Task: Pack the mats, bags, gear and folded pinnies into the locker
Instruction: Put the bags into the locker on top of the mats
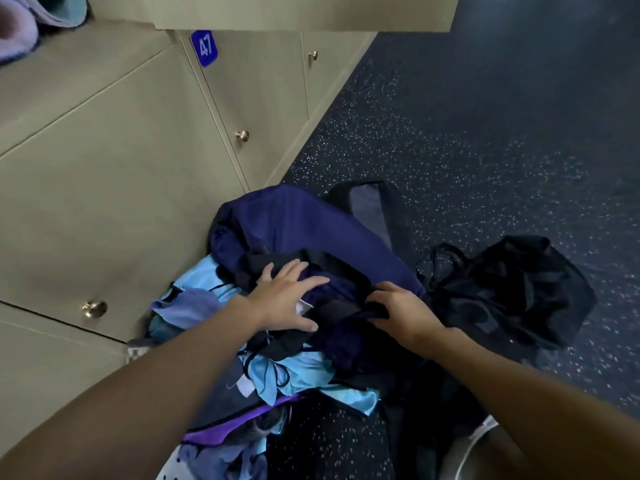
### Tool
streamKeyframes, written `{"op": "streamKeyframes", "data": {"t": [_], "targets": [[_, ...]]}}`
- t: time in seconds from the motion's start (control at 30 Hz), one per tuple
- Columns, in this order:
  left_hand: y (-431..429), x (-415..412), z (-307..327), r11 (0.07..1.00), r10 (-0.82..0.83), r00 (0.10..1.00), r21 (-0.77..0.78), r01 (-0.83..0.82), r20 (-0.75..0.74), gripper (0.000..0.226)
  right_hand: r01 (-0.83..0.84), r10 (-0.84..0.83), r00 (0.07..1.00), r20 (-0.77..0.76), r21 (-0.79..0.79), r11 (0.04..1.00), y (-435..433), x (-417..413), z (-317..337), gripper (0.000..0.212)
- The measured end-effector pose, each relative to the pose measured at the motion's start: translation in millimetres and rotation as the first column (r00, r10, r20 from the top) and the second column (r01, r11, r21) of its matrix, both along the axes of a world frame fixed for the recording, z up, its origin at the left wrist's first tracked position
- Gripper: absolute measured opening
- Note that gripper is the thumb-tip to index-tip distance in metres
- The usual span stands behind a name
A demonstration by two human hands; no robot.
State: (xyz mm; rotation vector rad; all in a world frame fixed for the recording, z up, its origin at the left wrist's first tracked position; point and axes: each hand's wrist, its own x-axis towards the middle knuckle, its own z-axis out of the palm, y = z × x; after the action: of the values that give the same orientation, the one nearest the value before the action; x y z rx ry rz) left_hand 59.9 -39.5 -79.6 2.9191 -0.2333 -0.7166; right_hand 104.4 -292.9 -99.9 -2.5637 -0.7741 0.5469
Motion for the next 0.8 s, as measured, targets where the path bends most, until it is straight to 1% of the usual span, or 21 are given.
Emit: {"op": "streamKeyframes", "data": {"t": [0.07,0.1,0.2,0.23,0.3,0.37,0.4,0.5,0.53,0.57,0.67,0.73,0.8], "targets": [[-8,2,-2,0.998,-0.064,0.997,-0.003,0.065,0.041,0.103,0.048,-0.053,0.997,0.048,0.103,0.993,-8,10,0,0.017],[-12,3,-3,0.995,-0.101,0.993,-0.001,0.102,0.061,0.110,0.073,-0.084,0.993,0.082,0.130,0.989,-13,17,2,0.013],[-25,7,-7,0.967,-0.251,0.963,0.059,0.247,0.099,0.131,0.113,-0.138,0.978,0.159,0.158,0.981,-29,31,7,0.014],[-28,7,-9,0.956,-0.291,0.951,0.079,0.283,0.105,0.135,0.115,-0.142,0.976,0.167,0.163,0.980,-32,30,8,0.014],[-33,6,-15,0.948,-0.314,0.942,0.090,0.305,0.122,0.135,0.100,-0.119,0.983,0.140,0.134,0.986,-33,24,9,0.018],[-32,4,-21,0.955,-0.291,0.947,0.092,0.281,0.132,0.129,0.065,-0.071,0.992,0.101,0.065,0.996,-27,10,9,0.031],[-32,3,-23,0.960,-0.276,0.953,0.090,0.266,0.125,0.126,0.044,-0.046,0.994,0.096,0.020,0.999,-24,3,8,0.042],[-30,0,-29,0.968,-0.247,0.965,0.072,0.241,0.085,0.117,-0.046,0.062,0.990,0.125,-0.130,0.991,-17,-19,3,0.089],[-29,-1,-31,0.970,-0.239,0.968,0.062,0.234,0.077,0.114,-0.070,0.091,0.988,0.126,-0.162,0.984,-16,-26,-1,0.100],[-29,-2,-32,0.973,-0.228,0.971,0.051,0.225,0.072,0.112,-0.089,0.113,0.985,0.127,-0.181,0.980,-14,-32,-6,0.106],[-27,-5,-35,0.980,-0.197,0.978,0.029,0.196,0.062,0.109,-0.111,0.148,0.978,0.145,-0.235,0.966,-8,-46,-24,0.113],[-26,-7,-37,0.985,-0.174,0.983,0.009,0.174,0.061,0.108,-0.089,0.136,0.979,0.150,-0.284,0.955,-3,-52,-35,0.118],[-25,-8,-37,0.987,-0.160,0.985,-0.007,0.161,0.069,0.107,-0.046,0.108,0.974,0.200,-0.294,0.955,1,-56,-43,0.119]]}}
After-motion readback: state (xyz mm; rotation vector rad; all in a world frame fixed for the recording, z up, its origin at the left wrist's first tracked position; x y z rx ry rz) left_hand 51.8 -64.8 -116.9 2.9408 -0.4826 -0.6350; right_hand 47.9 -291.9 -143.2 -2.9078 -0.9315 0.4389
